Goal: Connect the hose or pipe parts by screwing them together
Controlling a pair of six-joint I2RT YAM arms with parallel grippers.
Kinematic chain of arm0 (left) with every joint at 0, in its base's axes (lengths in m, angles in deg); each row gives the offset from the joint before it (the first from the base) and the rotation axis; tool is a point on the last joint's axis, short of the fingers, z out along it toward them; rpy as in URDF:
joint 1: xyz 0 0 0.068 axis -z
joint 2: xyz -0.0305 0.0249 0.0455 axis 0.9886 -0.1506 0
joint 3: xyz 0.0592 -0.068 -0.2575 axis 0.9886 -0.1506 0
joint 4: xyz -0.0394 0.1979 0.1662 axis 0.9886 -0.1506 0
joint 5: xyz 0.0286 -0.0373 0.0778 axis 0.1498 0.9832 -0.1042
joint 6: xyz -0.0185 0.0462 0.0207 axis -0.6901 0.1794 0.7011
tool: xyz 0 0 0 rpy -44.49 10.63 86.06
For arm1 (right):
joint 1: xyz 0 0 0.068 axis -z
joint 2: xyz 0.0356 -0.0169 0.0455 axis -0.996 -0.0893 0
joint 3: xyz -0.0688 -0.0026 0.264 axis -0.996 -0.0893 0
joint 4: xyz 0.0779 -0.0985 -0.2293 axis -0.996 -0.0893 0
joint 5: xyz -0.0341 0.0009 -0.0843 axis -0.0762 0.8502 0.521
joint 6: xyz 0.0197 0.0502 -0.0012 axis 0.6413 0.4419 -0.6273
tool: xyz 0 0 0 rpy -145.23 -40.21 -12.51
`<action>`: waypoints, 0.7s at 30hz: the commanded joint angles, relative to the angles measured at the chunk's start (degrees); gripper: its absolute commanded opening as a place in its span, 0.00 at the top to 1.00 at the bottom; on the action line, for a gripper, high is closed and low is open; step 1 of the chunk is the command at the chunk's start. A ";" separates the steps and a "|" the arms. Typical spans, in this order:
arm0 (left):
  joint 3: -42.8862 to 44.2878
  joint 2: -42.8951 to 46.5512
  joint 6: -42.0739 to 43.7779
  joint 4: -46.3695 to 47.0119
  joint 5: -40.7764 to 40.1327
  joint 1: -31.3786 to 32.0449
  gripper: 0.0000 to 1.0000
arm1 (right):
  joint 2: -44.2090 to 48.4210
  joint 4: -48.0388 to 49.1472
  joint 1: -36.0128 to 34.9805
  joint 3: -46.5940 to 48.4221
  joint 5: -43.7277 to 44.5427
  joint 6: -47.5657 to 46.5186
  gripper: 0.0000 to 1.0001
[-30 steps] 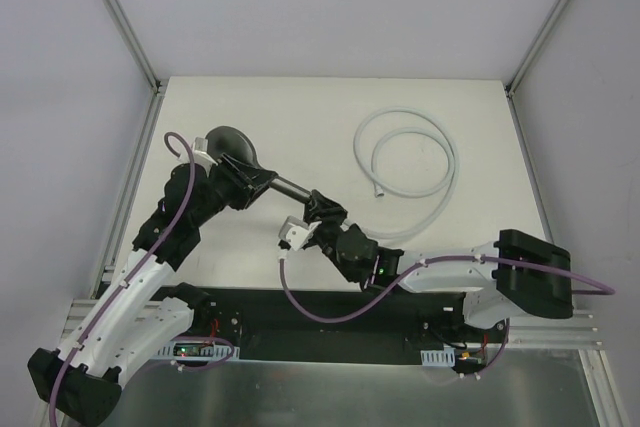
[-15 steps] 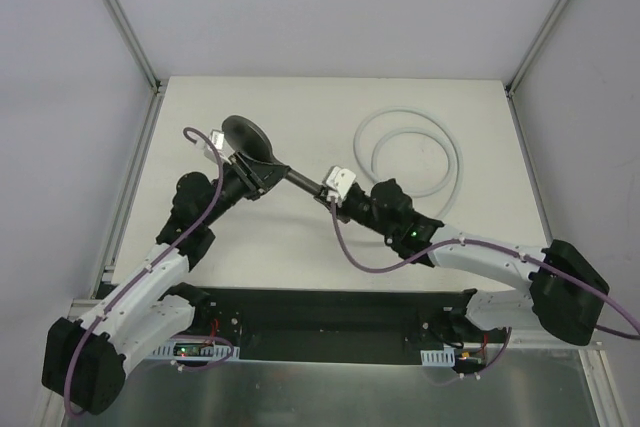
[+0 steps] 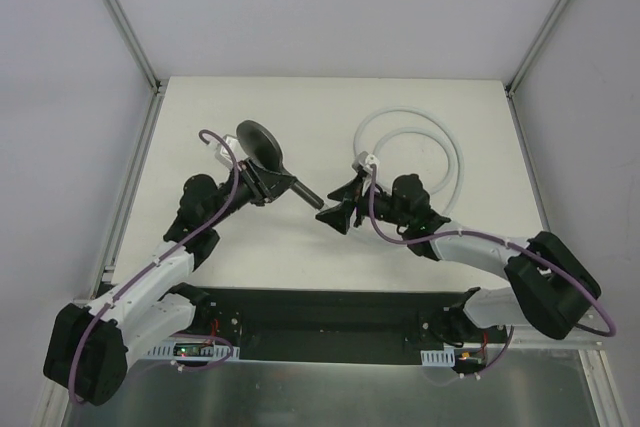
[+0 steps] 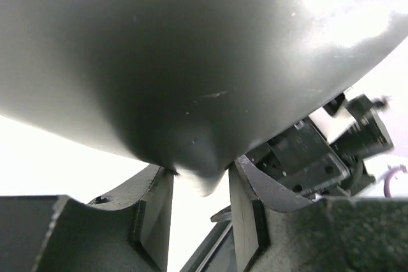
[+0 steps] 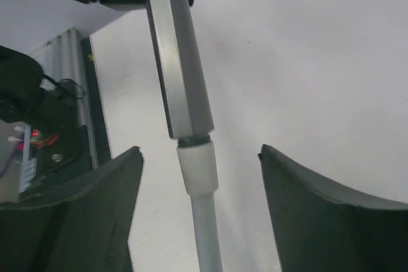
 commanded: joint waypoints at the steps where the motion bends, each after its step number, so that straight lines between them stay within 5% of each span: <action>1: 8.52 3.64 -4.61 -13.19 -9.34 0.51 1.00 | 8.64 -1.18 -4.66 -1.21 14.92 -8.58 0.19; 6: 12.65 6.02 -13.13 -24.18 -12.80 0.51 1.00 | 12.52 -7.29 -18.36 -0.42 44.41 -30.32 0.00; 14: 18.71 7.25 -18.77 -35.53 -13.15 0.51 1.00 | 4.02 0.61 -31.14 3.97 71.53 -60.36 0.01; 17: 20.12 7.25 -20.18 -38.69 -12.27 0.51 1.00 | -1.87 6.24 -33.96 6.69 76.20 -68.30 0.11; 20: 20.83 7.34 -22.02 -40.63 -10.87 0.51 1.00 | -6.53 8.80 -35.36 9.41 78.58 -74.64 0.37; 21: 20.91 7.43 -22.55 -40.81 -10.78 0.51 1.00 | -7.42 9.84 -35.71 9.86 78.94 -75.44 0.54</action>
